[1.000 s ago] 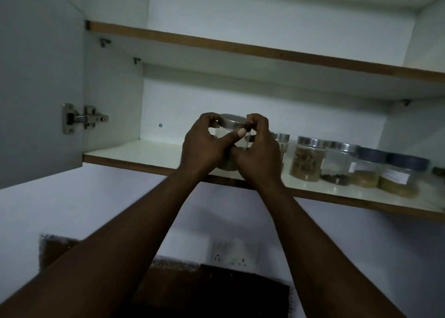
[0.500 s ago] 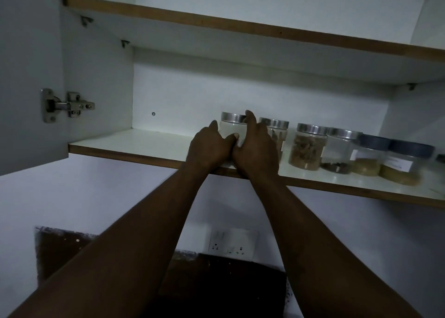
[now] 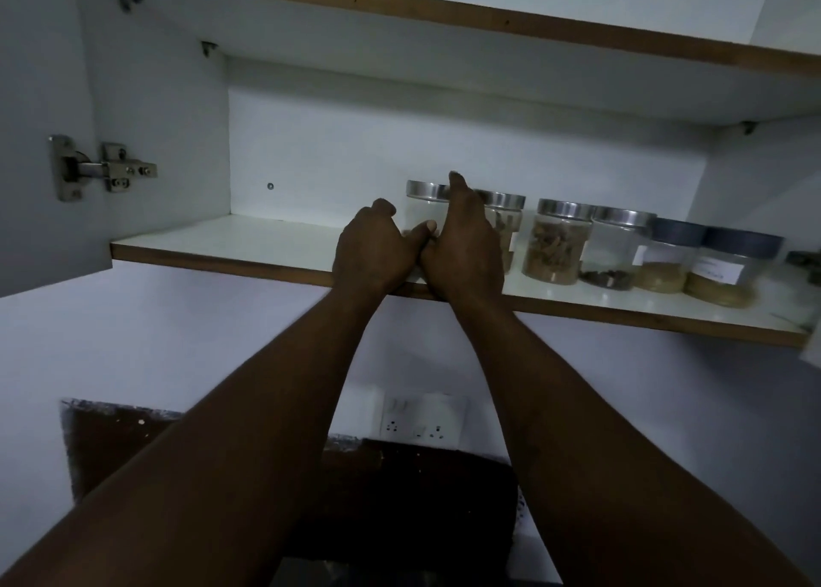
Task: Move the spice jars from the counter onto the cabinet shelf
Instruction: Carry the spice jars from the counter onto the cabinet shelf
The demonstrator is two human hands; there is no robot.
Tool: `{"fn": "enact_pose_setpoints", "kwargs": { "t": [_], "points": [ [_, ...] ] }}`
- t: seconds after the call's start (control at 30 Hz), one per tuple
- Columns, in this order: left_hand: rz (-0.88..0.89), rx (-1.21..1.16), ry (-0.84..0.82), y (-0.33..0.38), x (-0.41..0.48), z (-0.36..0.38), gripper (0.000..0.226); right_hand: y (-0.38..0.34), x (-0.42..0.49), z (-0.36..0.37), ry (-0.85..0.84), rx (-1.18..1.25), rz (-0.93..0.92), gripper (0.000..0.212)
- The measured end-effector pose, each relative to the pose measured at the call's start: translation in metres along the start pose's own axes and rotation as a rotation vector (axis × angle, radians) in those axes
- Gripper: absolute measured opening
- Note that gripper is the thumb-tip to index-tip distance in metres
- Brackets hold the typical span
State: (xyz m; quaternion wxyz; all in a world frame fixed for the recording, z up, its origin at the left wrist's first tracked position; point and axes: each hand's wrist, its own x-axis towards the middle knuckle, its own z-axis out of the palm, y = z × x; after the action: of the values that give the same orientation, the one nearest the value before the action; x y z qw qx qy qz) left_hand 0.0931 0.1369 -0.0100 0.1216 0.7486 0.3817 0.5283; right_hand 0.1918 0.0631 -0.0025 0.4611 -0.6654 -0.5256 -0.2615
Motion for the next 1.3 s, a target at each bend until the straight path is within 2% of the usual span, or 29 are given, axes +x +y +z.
{"fn": "enact_pose_setpoints", "kwargs": {
  "t": [0.13,0.27,0.33,0.4,0.47,0.57,0.7,0.8,0.93,1.1,1.2,1.3],
  "points": [
    [0.003,-0.154,0.007,0.008,-0.014,-0.019,0.069,-0.001,-0.009,-0.017,0.104,0.194,-0.004,0.063],
    [0.114,-0.397,0.103,0.011,-0.059,-0.034,0.039,0.003,-0.057,-0.033,0.257,0.303,-0.123,0.040],
    [0.200,-0.414,0.152,0.005,-0.099,-0.031,0.029,0.013,-0.103,-0.035,0.224,0.327,-0.143,0.032],
    [0.220,-0.398,0.141,-0.004,-0.146,-0.017,0.020,0.028,-0.155,-0.034,0.096,0.320,-0.074,0.026],
    [0.137,-0.389,0.018,-0.019,-0.199,0.005,0.015,0.049,-0.212,-0.030,-0.074,0.296,0.038,0.023],
    [-0.025,-0.364,-0.299,-0.045,-0.274,0.037,0.019,0.086,-0.291,-0.028,-0.299,0.213,0.162,0.031],
    [-0.102,-0.217,-0.648,-0.081,-0.362,0.080,0.022,0.132,-0.375,-0.032,-0.585,0.096,0.330,0.032],
    [-0.183,-0.184,-0.817,-0.095,-0.416,0.105,0.016,0.161,-0.428,-0.033,-0.731,0.011,0.434,0.029],
    [-0.227,-0.081,-1.093,-0.101,-0.464,0.136,0.033,0.194,-0.480,-0.034,-0.837,-0.108,0.552,0.039],
    [-0.365,-0.024,-1.254,-0.089,-0.501,0.173,0.053,0.231,-0.519,-0.037,-0.939,-0.262,0.680,0.072],
    [-0.353,-0.028,-1.292,-0.082,-0.512,0.192,0.055,0.252,-0.534,-0.036,-0.925,-0.212,0.798,0.092],
    [-0.359,-0.049,-1.265,-0.077,-0.514,0.204,0.063,0.264,-0.542,-0.031,-0.920,-0.103,0.876,0.100]
  ]
}}
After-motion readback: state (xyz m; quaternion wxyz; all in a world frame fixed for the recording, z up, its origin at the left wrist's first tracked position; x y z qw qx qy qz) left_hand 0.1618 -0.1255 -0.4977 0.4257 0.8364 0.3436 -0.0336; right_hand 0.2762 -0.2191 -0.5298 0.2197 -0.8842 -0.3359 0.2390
